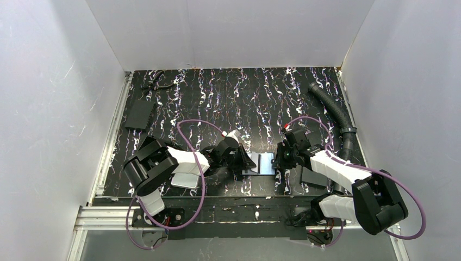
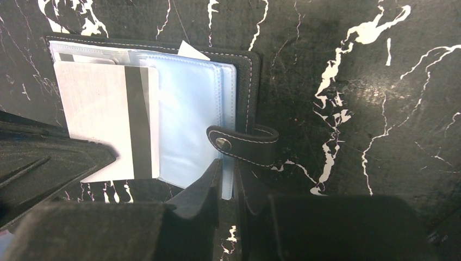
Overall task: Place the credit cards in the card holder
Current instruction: Insert the credit card into the card holder.
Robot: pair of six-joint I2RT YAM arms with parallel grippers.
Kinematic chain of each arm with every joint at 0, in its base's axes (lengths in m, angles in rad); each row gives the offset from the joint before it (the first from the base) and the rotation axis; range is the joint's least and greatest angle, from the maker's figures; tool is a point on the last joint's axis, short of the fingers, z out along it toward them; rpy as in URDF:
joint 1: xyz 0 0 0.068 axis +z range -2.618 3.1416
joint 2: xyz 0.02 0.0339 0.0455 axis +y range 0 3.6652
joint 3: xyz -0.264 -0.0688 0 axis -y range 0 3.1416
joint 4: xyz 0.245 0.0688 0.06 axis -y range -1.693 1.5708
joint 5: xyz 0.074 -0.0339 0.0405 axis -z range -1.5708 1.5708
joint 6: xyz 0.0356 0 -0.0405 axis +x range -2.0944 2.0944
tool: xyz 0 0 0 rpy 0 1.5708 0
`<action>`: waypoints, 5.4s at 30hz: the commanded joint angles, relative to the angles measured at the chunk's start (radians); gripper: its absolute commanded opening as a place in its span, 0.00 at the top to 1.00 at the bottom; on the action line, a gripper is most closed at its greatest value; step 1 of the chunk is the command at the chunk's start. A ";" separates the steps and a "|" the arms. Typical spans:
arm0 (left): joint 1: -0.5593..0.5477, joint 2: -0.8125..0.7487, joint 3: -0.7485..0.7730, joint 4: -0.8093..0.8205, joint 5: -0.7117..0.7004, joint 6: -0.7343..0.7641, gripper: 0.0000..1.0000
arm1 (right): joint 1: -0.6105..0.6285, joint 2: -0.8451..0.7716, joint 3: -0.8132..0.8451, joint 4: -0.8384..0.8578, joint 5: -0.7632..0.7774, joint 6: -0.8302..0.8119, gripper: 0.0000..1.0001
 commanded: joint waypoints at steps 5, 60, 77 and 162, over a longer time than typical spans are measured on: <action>0.007 -0.014 -0.014 0.011 -0.064 0.078 1.00 | 0.003 0.004 -0.019 0.021 -0.036 -0.007 0.80; -0.064 0.087 0.425 -0.743 -0.178 0.298 0.26 | 0.003 -0.011 -0.031 0.040 -0.058 -0.003 0.81; -0.052 -0.010 0.436 -0.768 -0.173 0.381 0.09 | 0.003 -0.012 -0.009 0.039 -0.068 -0.011 0.81; 0.082 -0.296 0.304 -0.876 0.075 0.495 0.17 | 0.019 -0.029 0.117 -0.069 -0.015 -0.064 0.20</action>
